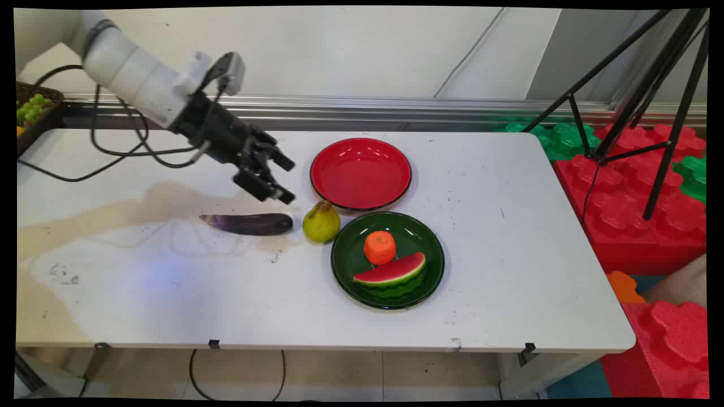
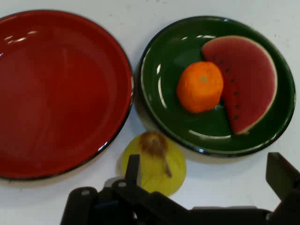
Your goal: Pick up the mandarin from the green plate
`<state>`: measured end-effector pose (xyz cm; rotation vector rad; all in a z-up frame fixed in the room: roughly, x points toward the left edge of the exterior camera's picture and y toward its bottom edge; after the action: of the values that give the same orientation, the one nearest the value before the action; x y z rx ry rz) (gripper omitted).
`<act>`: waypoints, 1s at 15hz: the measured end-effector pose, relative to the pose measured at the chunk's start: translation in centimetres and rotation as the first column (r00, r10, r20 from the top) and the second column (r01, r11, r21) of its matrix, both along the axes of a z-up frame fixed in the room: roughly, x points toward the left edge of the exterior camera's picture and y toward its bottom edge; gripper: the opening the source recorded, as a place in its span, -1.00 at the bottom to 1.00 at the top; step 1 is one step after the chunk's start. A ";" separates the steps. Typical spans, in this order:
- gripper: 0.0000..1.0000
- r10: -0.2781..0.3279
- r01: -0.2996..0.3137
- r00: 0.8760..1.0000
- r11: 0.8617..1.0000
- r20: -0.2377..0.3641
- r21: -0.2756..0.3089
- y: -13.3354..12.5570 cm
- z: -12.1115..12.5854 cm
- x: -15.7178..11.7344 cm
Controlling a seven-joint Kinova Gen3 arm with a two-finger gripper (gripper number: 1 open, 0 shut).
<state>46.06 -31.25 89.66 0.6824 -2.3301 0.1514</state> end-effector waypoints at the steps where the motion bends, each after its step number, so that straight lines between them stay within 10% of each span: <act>1: 1.00 -0.006 0.006 1.000 1.000 -0.005 0.002 -0.3 -0.2 -1.0; 15: 1.00 -0.058 0.057 0.998 0.995 0.014 0.087 -3.8 -6.4 -11.4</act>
<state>34.66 -35.05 83.23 0.6576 -2.3810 0.0299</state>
